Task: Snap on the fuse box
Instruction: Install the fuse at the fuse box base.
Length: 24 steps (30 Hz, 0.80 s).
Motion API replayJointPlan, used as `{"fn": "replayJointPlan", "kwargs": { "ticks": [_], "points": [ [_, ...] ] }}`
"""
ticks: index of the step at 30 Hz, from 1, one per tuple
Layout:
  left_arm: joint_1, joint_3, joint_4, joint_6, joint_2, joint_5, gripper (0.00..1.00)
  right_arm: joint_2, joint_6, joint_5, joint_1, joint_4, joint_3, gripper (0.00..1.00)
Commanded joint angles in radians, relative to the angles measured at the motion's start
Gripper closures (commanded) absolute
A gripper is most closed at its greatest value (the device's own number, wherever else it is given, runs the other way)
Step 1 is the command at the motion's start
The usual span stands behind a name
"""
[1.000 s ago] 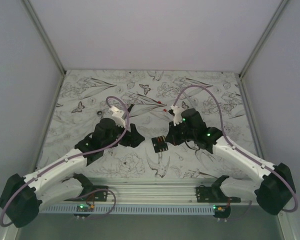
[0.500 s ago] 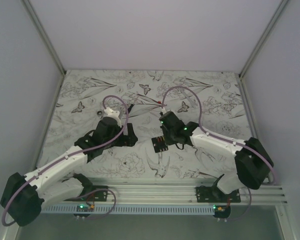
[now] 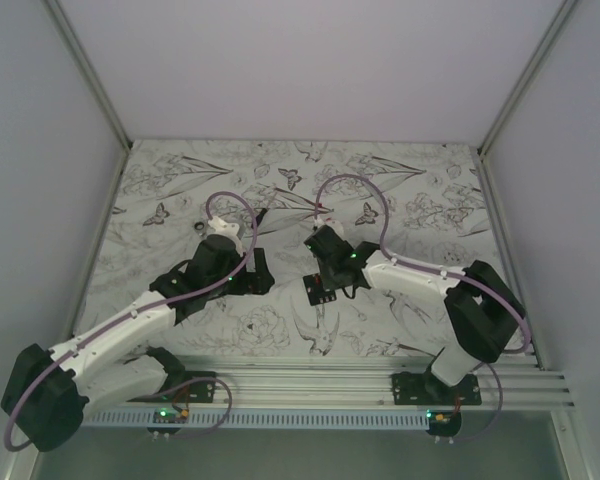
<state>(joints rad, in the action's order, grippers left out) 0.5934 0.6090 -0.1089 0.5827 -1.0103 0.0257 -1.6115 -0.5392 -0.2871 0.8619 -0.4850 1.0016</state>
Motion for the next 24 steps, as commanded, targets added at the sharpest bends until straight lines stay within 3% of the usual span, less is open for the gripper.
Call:
{"fn": "replayJointPlan", "kwargs": {
  "ticks": [1,24],
  "points": [
    [-0.007,0.023,-0.028,0.007,-0.009,0.017,0.00,-0.020,-0.032,-0.051,0.014,-0.021,0.042,1.00],
    [-0.007,0.031,-0.027,0.018,-0.037,0.010,0.00,-0.084,-0.046,-0.122,0.059,-0.041,0.065,1.00]
  ]
}}
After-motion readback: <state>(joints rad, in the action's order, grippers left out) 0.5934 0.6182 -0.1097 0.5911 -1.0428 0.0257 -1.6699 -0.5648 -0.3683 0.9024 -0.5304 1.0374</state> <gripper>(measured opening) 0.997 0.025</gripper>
